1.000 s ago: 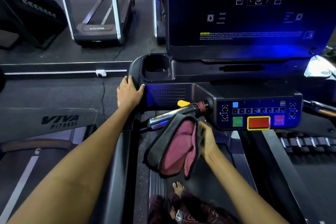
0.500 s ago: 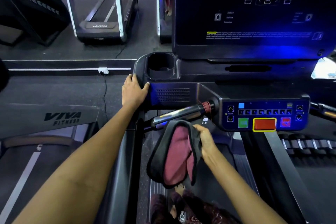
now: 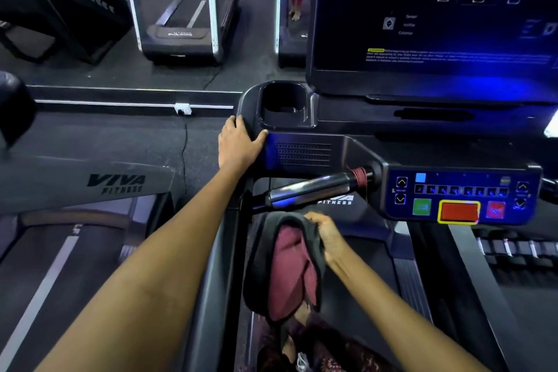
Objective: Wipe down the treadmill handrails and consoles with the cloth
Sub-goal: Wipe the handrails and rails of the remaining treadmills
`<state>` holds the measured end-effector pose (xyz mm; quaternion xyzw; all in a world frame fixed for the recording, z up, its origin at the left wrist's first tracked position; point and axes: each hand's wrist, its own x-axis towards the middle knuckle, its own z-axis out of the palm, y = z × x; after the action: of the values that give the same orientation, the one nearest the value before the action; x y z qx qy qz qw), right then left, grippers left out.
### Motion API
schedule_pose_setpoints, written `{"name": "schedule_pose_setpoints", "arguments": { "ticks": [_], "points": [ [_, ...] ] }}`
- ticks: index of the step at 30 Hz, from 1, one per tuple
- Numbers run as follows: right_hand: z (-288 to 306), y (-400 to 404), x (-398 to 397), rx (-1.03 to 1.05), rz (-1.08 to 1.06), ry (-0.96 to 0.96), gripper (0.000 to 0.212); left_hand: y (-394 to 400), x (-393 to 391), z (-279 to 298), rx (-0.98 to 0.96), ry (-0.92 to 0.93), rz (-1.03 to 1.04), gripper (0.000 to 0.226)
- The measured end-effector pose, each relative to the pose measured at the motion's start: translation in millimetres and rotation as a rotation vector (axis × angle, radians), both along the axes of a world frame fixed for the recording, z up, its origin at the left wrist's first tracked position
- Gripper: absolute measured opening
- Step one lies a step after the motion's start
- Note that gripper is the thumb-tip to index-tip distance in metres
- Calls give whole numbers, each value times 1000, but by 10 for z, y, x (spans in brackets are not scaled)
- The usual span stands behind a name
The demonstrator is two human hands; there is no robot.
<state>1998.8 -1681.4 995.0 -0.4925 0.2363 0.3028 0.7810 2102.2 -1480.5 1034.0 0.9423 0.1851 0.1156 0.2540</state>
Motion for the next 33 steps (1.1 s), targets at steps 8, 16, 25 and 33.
{"name": "schedule_pose_setpoints", "arguments": {
  "ticks": [8, 16, 25, 33],
  "points": [
    [-59, 54, -58, -59, 47, 63, 41, -9, -1, 14, 8, -8, -6, 68],
    [174, 96, -86, -3, 138, 43, 54, 7, -16, 18, 28, -4, -6, 68],
    [761, -456, -308, -421, 57, -629, 29, -25, -71, 61, 30, 6, -12, 65],
    [594, 107, -74, -1871, 539, -1164, 70, -54, -107, 74, 70, 44, -19, 67]
  ]
}}
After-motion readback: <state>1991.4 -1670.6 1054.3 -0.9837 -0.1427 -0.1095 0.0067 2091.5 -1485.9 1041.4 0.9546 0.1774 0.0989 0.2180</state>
